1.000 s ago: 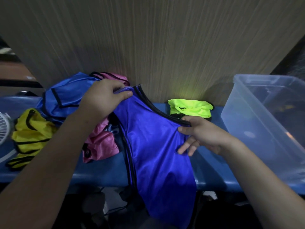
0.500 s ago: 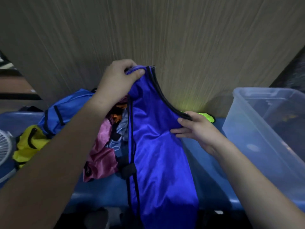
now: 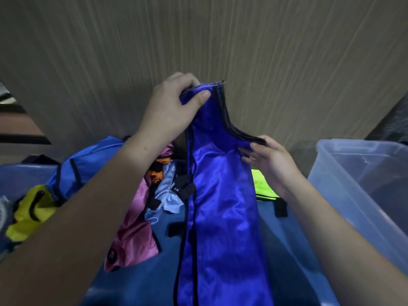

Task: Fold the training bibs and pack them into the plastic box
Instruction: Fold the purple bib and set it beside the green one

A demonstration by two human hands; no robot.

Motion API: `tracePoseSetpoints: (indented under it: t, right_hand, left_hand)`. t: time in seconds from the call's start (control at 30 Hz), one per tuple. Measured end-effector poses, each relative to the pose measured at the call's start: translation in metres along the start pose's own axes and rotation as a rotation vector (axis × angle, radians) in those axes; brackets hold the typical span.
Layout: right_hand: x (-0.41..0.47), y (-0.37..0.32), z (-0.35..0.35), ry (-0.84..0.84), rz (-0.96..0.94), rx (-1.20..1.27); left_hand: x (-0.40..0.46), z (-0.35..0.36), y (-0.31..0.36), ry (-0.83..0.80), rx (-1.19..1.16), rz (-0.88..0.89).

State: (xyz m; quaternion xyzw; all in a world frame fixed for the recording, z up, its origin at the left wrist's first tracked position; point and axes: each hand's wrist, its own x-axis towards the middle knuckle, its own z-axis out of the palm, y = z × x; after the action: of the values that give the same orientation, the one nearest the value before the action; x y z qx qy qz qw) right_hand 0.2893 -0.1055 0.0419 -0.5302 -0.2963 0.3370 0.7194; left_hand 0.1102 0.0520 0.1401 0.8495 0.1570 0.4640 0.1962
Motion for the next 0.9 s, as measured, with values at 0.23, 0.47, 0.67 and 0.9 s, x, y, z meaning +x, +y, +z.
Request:
tracePoseSetpoints:
  t: [0.23, 0.47, 0.67, 0.9]
  right_hand:
    - [-0.025, 0.005, -0.016, 0.014, 0.024, -0.006]
    - [-0.07, 0.016, -0.041, -0.046, 0.096, -0.238]
    - [-0.096, 0.015, -0.061, -0.208, 0.111, -0.546]
    - [-0.112, 0.034, -0.064, -0.498, 0.14, -0.896]
  left_hand:
    - [-0.046, -0.005, 0.03, -0.095, 0.037, 0.114]
    - [-0.131, -0.007, 0.057, -0.315, 0.078, 0.154]
    - [-0.191, -0.017, 0.073, -0.46, 0.115, 0.275]
    - [-0.24, -0.003, 0.07, -0.778, 0.209, 0.359]
